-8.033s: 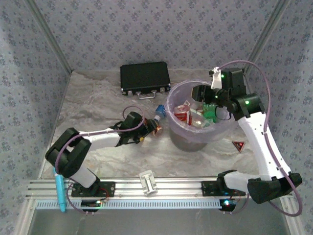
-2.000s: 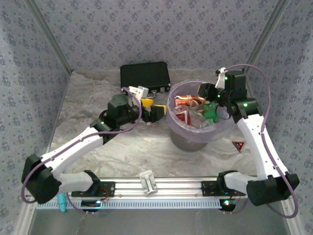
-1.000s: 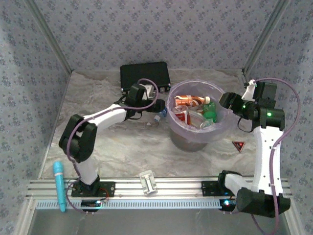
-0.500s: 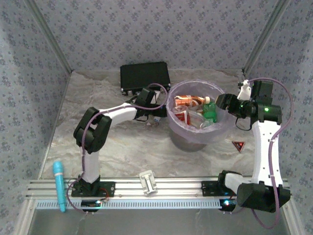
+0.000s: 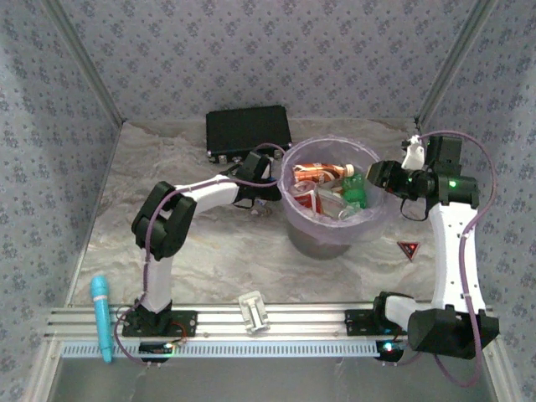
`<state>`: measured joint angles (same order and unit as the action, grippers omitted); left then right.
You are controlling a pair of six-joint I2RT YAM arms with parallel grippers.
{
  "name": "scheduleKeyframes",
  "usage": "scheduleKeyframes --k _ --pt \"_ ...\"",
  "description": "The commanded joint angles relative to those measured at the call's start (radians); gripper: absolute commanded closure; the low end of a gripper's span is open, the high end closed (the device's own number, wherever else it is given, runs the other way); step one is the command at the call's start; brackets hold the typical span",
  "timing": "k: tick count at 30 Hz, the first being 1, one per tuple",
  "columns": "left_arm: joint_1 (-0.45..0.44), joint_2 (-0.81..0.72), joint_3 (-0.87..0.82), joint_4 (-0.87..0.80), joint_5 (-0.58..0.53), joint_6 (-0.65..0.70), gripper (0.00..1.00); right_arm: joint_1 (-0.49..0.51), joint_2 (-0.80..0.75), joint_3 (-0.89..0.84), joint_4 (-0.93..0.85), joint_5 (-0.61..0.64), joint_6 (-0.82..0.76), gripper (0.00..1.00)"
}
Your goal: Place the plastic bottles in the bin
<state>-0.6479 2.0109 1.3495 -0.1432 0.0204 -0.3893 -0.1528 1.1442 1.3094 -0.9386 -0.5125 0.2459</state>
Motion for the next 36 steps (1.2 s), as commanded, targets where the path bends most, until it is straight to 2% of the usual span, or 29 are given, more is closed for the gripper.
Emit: scheduleKeyframes --k 1,9,13,21,29,32,36 --pt "0.010 -0.006 -0.010 -0.022 -0.049 -0.001 0.33 0.029 0.015 0.009 -0.013 -0.047 -0.007 0.51" --pt "0.092 -0.176 -0.178 0.024 -0.082 -0.029 0.41 0.151 0.062 0.051 0.016 -0.010 0.025 0.55" --pt "0.156 -0.321 -0.291 0.016 -0.125 -0.042 0.42 0.265 0.106 0.074 0.054 0.019 0.057 0.55" --pt "0.334 -0.684 -0.429 -0.160 -0.179 -0.042 0.42 0.485 0.264 0.175 0.166 0.065 0.148 0.56" --pt "0.547 -0.992 -0.403 -0.431 -0.149 -0.003 0.44 0.666 0.452 0.312 0.286 0.100 0.213 0.56" --pt "0.580 -1.037 -0.354 -0.511 -0.134 0.016 0.44 0.702 0.516 0.387 0.286 0.095 0.207 0.55" --pt "0.581 -1.052 -0.271 -0.601 -0.112 0.029 0.44 0.719 0.569 0.468 0.271 0.080 0.191 0.53"
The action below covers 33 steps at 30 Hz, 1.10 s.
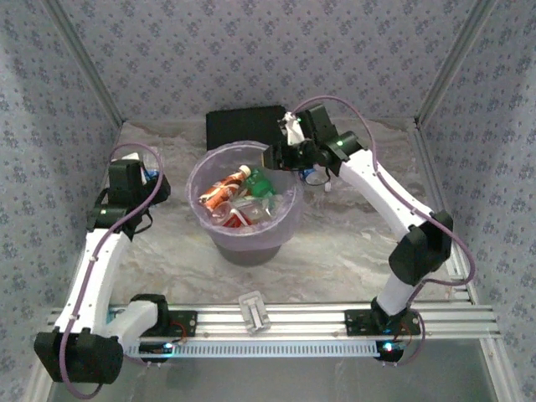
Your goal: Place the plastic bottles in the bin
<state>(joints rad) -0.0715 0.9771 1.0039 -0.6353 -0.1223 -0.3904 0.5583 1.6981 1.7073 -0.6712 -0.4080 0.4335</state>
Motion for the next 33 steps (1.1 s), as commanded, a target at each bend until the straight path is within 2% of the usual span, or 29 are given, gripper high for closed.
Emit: scheduleKeyframes --k 1,6,10,14,16,20,23,28,33 --pt "0.004 -0.019 0.096 -0.122 0.044 0.034 0.44 0.007 0.021 0.088 -0.004 -0.026 -0.005 0.51" --pt "0.004 -0.019 0.248 -0.192 0.123 0.041 0.44 -0.031 0.011 0.153 -0.070 -0.022 -0.048 0.29" --pt "-0.034 -0.008 0.396 -0.234 0.226 0.063 0.44 -0.100 -0.031 0.147 -0.105 -0.028 -0.074 0.20" --pt "-0.153 0.043 0.546 -0.274 0.255 0.116 0.47 -0.183 -0.107 0.067 -0.075 -0.043 -0.066 0.19" --pt "-0.215 0.087 0.609 -0.284 0.311 0.126 0.50 -0.219 -0.143 0.025 -0.073 -0.040 -0.065 0.19" --pt "-0.397 0.208 0.730 -0.332 0.362 0.168 0.53 -0.295 -0.225 -0.055 -0.080 -0.031 -0.071 0.19" --pt "-0.500 0.302 0.790 -0.388 0.387 0.172 0.53 -0.350 -0.283 -0.102 -0.096 -0.026 -0.077 0.19" --pt "-0.571 0.396 0.788 -0.388 0.467 0.062 0.53 -0.415 -0.355 -0.166 -0.113 -0.025 -0.093 0.19" --pt "-0.597 0.393 0.734 -0.401 0.453 -0.006 0.53 -0.454 -0.387 -0.216 -0.113 -0.043 -0.100 0.19"
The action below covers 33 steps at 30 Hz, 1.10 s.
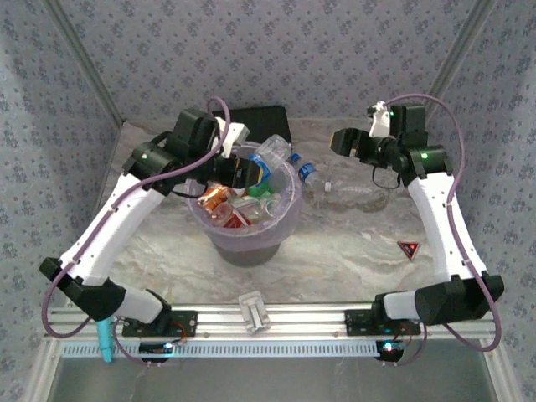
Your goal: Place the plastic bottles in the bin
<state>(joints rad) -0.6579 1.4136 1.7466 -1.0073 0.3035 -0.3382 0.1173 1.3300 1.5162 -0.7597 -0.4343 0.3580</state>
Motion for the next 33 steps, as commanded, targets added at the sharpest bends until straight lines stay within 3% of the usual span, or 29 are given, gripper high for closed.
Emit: scheduleKeyframes --k 1,4,7,13,16,21,33 --pt "-0.013 -0.056 -0.029 -0.023 0.025 -0.068 0.53 -0.019 -0.022 -0.031 -0.023 -0.020 -0.024 0.19" --pt "-0.021 -0.084 -0.074 -0.007 0.023 -0.087 0.47 -0.024 -0.023 -0.037 -0.018 -0.029 -0.025 0.19" --pt "-0.028 -0.097 -0.090 0.005 0.003 -0.087 0.26 -0.024 -0.024 -0.040 -0.013 -0.032 -0.023 0.20" --pt "-0.026 -0.100 -0.053 0.088 -0.008 -0.069 0.12 -0.024 -0.032 -0.046 -0.013 -0.033 -0.021 0.19" --pt "-0.028 -0.091 -0.042 0.119 -0.040 -0.061 0.14 -0.025 -0.039 -0.051 -0.018 -0.027 -0.025 0.19" --pt "-0.053 -0.025 -0.024 0.076 -0.092 -0.038 0.43 -0.035 -0.044 -0.057 -0.021 -0.027 -0.031 0.20" --pt "-0.097 0.018 -0.184 0.081 -0.224 -0.065 0.49 -0.050 -0.054 -0.082 -0.021 -0.023 -0.039 0.20"
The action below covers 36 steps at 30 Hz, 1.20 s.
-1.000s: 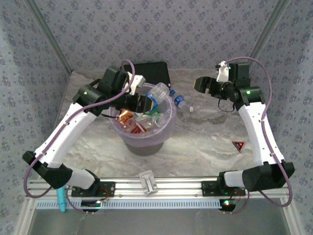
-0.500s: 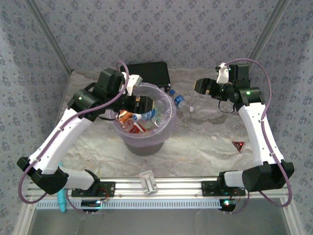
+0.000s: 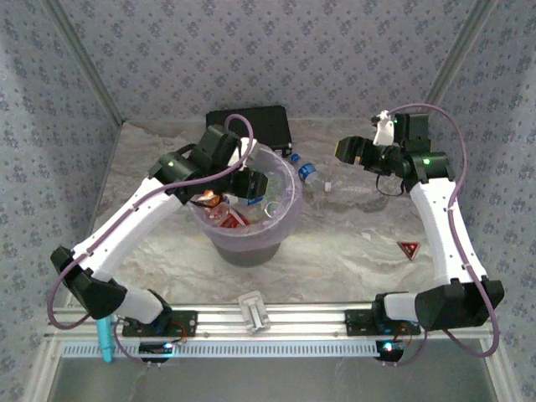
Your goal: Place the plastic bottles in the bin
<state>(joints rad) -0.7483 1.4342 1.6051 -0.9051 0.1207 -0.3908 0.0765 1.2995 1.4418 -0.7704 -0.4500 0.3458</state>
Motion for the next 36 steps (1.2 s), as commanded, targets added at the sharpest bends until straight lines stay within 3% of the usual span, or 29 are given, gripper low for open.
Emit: scheduleKeyframes --k 1,10,18,24,29,36 --pt "-0.006 -0.006 -0.053 -0.015 -0.042 -0.015 0.49 -0.013 -0.023 -0.008 -0.011 -0.007 -0.029 0.19" --pt "-0.005 -0.037 -0.067 0.034 -0.009 -0.017 0.50 -0.019 0.024 0.000 -0.023 0.053 -0.093 0.19" --pt "0.061 -0.115 0.016 0.017 -0.018 0.009 0.36 0.033 0.135 0.018 -0.014 0.152 -0.210 0.16" --pt "0.153 -0.216 -0.029 -0.008 -0.088 -0.017 0.31 0.106 0.303 0.105 -0.051 0.216 -0.290 0.12" --pt "0.213 -0.297 -0.094 -0.064 -0.165 -0.032 0.31 0.155 0.450 0.182 -0.056 0.248 -0.291 0.13" --pt "0.303 -0.370 -0.212 -0.092 -0.193 -0.060 0.31 0.187 0.684 0.334 -0.081 0.273 -0.276 0.15"
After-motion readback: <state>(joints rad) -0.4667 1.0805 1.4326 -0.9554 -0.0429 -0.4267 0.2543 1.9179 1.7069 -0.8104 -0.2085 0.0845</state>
